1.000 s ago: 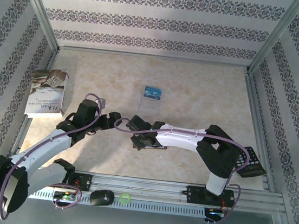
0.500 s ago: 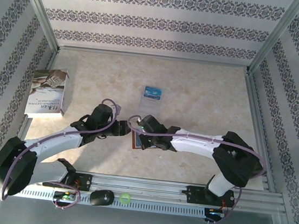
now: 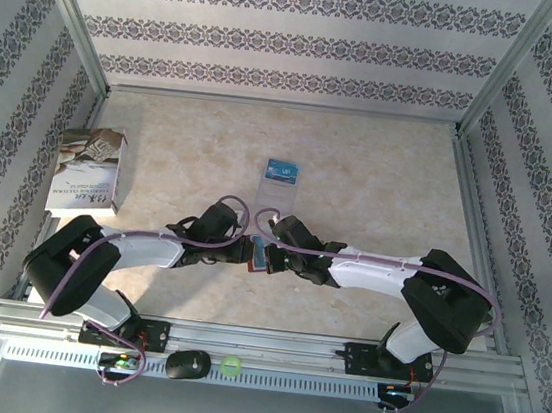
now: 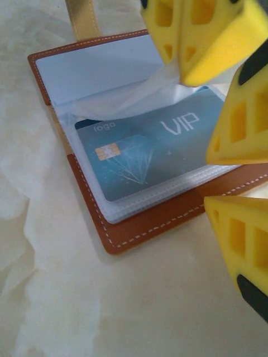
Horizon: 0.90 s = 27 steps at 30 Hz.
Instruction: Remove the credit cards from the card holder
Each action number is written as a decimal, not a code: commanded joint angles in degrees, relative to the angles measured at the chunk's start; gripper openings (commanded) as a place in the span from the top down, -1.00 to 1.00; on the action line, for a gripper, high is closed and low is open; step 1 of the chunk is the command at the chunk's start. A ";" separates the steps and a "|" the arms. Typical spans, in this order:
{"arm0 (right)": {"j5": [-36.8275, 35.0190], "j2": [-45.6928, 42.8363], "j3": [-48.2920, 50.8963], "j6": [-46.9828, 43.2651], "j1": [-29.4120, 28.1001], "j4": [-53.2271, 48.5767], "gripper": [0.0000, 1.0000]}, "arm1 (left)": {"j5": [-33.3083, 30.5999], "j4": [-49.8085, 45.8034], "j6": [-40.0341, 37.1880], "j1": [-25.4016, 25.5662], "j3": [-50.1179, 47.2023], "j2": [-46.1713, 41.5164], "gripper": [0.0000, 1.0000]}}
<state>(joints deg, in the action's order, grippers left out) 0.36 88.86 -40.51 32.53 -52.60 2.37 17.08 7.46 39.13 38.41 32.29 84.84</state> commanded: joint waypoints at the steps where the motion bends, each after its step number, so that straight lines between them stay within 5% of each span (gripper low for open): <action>1: 0.80 -1.10 1.20 2.54 -0.04 2.85 1.00 | -1.55 1.79 -1.93 1.26 1.90 -0.21 0.64; 7: 0.34 -1.26 2.10 3.33 -0.31 3.56 1.00 | -1.11 1.29 -2.48 2.88 3.63 1.35 1.00; 18: -1.88 -3.01 3.22 4.51 -0.48 2.68 1.00 | -1.68 -5.77 -2.32 3.22 7.17 7.12 1.00; 24: -10.66 -3.89 3.51 10.01 0.03 -5.34 1.00 | -2.66 -9.85 -3.53 3.09 7.81 8.40 1.00; 27: -17.46 -5.75 4.34 14.21 0.22 -11.23 0.81 | -2.32 -9.92 -3.57 2.90 7.66 8.78 1.00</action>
<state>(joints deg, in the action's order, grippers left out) -8.21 85.30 -37.45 41.54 -52.64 -0.86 16.14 3.55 37.23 40.88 40.32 91.77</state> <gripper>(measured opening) 0.070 0.064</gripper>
